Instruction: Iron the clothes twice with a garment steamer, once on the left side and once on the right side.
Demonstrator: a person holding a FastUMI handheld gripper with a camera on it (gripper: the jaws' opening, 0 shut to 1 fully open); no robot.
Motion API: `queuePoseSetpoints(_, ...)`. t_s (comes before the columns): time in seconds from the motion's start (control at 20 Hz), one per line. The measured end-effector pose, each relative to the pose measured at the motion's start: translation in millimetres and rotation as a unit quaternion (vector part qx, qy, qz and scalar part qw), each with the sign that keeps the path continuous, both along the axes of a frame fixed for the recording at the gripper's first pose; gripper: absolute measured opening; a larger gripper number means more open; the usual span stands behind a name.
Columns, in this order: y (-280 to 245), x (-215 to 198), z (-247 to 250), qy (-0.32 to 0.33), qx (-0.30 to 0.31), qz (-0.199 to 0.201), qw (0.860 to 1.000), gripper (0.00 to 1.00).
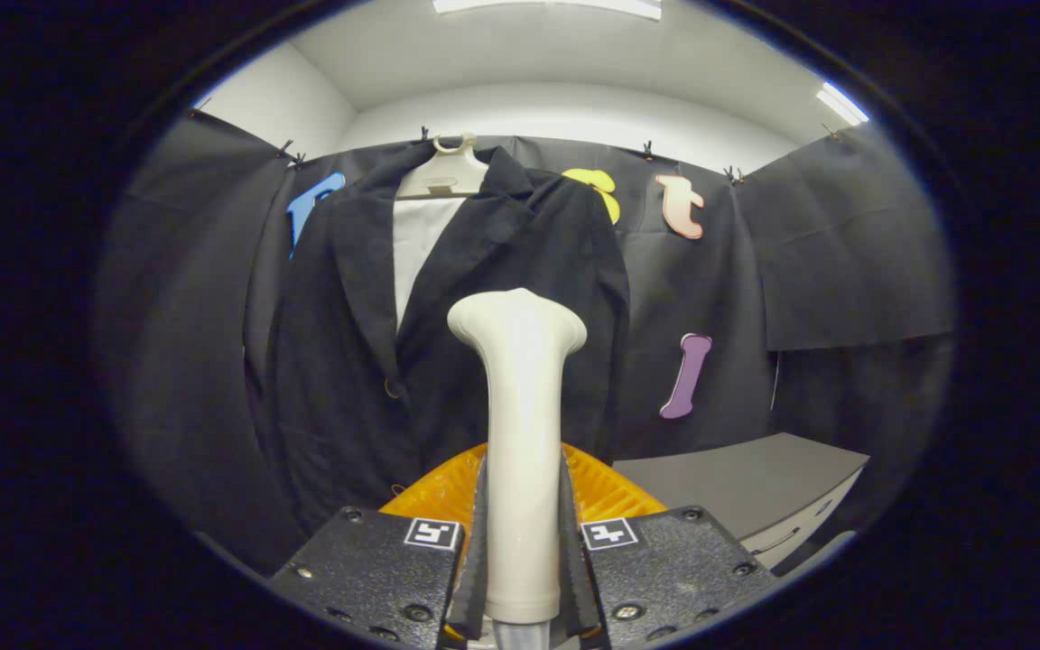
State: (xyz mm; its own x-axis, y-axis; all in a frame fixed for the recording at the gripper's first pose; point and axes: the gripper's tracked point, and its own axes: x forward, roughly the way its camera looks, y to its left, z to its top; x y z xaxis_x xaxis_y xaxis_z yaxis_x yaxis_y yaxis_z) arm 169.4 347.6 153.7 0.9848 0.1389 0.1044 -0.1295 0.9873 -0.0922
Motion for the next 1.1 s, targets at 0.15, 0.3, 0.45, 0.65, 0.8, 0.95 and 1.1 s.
queuePoseSetpoints(0.15, 1, -4, -28, 0.02, -0.007, 0.0, 1.0, 0.36)
queuePoseSetpoints(0.3, 1, -5, -62, 0.042, -0.013, -0.003, 0.999, 0.36)
queuePoseSetpoints(0.45, 0, -6, -90, 0.066, -0.017, -0.008, 0.998, 0.36)
queuePoseSetpoints(0.65, -2, -12, -118, 0.081, -0.03, -0.013, 0.996, 0.36)
queuePoseSetpoints(0.8, -5, -17, -133, 0.086, -0.037, -0.018, 0.995, 0.36)
queuePoseSetpoints(0.95, -5, -23, -154, 0.104, -0.044, -0.017, 0.993, 0.36)
queuePoseSetpoints(1.1, -7, -25, -178, 0.129, -0.047, -0.019, 0.99, 0.36)
